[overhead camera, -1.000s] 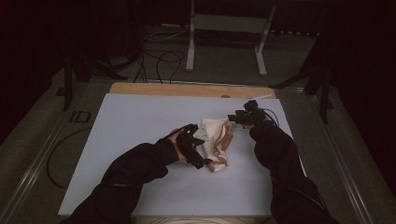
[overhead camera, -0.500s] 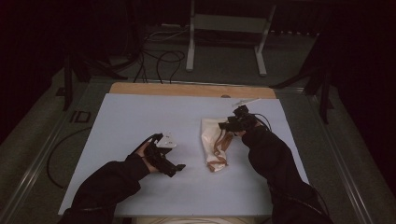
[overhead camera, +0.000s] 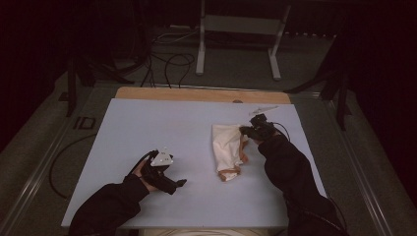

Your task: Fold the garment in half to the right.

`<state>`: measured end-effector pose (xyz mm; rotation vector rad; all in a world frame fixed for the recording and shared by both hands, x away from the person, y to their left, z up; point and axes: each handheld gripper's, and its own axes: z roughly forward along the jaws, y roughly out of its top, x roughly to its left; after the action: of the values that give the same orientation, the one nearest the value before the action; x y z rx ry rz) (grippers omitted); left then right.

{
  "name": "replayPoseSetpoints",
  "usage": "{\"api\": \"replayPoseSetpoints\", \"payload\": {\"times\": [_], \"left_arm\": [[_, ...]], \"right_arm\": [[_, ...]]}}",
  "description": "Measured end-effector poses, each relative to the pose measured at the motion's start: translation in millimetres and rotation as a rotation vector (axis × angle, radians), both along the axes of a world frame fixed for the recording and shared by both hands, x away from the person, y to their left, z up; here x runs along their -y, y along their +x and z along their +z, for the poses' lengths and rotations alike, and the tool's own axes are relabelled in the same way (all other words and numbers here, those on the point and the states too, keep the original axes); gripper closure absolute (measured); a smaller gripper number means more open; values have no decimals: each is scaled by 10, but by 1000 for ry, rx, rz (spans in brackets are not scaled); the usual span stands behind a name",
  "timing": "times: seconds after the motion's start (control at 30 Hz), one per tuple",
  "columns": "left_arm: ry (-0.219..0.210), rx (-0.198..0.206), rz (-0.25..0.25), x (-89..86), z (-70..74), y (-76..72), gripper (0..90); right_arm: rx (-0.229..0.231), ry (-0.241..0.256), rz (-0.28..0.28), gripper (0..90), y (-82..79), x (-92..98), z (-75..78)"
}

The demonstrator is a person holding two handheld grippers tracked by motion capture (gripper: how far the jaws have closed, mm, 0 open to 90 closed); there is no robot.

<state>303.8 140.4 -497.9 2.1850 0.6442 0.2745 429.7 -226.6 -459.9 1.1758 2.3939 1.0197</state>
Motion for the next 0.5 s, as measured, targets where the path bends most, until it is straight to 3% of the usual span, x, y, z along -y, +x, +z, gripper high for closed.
{"api": "replayPoseSetpoints", "payload": {"times": [0.1, 0.27, 0.5], "left_arm": [[-37, 16, 35, -72, -1, -17, 4], [-52, 31, 68, -135, -25, -39, 4], [-44, 22, 73, -169, -78, -70, 4]], "right_arm": [[21, -2, -14, 874, -51, 74, 8], [44, 12, -37, 870, -157, 190, -32], [11, 35, -95, 826, -245, 351, -199]]}}
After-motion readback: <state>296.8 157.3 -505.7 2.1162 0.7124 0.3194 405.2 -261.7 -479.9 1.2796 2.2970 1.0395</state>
